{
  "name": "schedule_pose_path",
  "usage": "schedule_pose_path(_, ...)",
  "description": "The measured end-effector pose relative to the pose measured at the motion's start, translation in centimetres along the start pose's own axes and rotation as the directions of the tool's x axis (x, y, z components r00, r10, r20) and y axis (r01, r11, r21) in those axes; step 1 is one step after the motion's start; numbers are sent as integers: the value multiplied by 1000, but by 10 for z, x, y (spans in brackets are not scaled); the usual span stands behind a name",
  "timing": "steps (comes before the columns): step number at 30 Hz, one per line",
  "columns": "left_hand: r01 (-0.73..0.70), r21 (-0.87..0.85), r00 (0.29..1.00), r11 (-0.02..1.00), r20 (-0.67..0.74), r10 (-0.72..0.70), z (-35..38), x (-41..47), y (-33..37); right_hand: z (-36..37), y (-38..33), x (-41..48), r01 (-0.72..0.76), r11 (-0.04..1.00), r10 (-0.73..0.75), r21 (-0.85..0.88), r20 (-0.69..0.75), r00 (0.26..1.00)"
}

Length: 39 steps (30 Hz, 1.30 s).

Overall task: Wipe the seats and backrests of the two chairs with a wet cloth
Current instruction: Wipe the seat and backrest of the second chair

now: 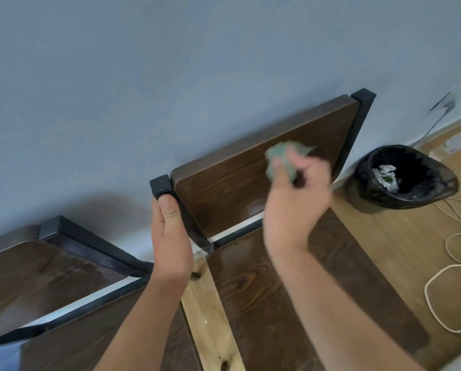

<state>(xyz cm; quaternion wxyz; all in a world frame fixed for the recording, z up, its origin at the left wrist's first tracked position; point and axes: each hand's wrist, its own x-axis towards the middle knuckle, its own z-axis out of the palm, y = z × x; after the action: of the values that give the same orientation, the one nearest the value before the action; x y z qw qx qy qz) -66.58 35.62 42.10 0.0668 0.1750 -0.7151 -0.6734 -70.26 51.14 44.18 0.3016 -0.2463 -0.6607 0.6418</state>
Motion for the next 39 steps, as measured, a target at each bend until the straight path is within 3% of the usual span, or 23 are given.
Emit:
schedule_pose_path(2,0,9,1000,1000,0,0,0,0,0,-13,28,-21,-186,978,193,-96,69,979)
schedule_pose_path(4,7,22,1000,1000,4,-7,0,-2,0,-24,38,-1,-416,907,416,-63,-25,909)
schedule_pose_path(5,12,31,1000,999,6,-12,0,-2,1,-25,32,16,-420,908,418,-15,-70,906)
schedule_pose_path(8,18,45,1000,999,2,-18,0,-4,2,-14,-2,44,-161,979,172,126,-80,982)
schedule_pose_path(10,28,38,1000,999,-5,-27,2,-3,2,-4,-2,30,-179,973,191,146,-71,979)
schedule_pose_path(11,26,29,1000,999,-10,-25,3,-2,4,-3,7,18,-289,950,299,118,-79,951)
schedule_pose_path(13,28,11,999,1000,-17,-28,4,-1,6,-5,21,4,-564,818,574,113,-80,815)
schedule_pose_path(14,31,3,999,1000,-20,-31,4,-2,6,-9,25,5,-619,773,632,138,-80,771)
schedule_pose_path(15,25,-2,1000,1000,-16,-25,4,-3,6,-12,24,9,-597,792,609,132,-90,788)
schedule_pose_path(17,21,4,1000,1000,-22,-21,2,-4,4,-9,10,17,-381,913,392,149,-56,918)
schedule_pose_path(18,29,7,999,1000,-24,-28,2,-3,4,-4,7,16,-320,936,327,148,-31,944)
schedule_pose_path(20,43,3,999,999,-26,-42,3,-3,5,-2,18,3,-399,912,405,95,-47,913)
schedule_pose_path(23,37,3,998,999,-58,-37,6,-4,6,-19,40,5,-725,687,726,45,-85,683)
schedule_pose_path(24,36,10,997,999,-62,-35,6,-5,6,-26,38,21,-743,667,745,53,-70,663)
schedule_pose_path(25,34,14,998,999,-59,-33,6,-5,4,-29,32,41,-712,699,715,70,-87,694)
schedule_pose_path(27,34,17,998,999,-61,-33,6,-5,2,-27,17,87,-500,850,526,167,-203,826)
schedule_pose_path(29,25,16,998,1000,-63,-24,7,-3,2,-11,9,95,-319,919,380,233,-298,876)
schedule_pose_path(31,29,6,998,1000,-56,-29,7,-4,4,-8,23,58,-434,891,454,131,-265,851)
schedule_pose_path(34,58,-24,998,998,-36,-59,7,-8,10,-29,50,19,-666,745,665,35,-110,738)
schedule_pose_path(36,53,-30,998,998,-36,-54,8,-9,12,-38,41,41,-670,741,669,37,-122,733)
schedule_pose_path(39,36,-38,999,999,-32,-37,8,-9,10,-25,15,84,-494,849,528,185,-286,800)
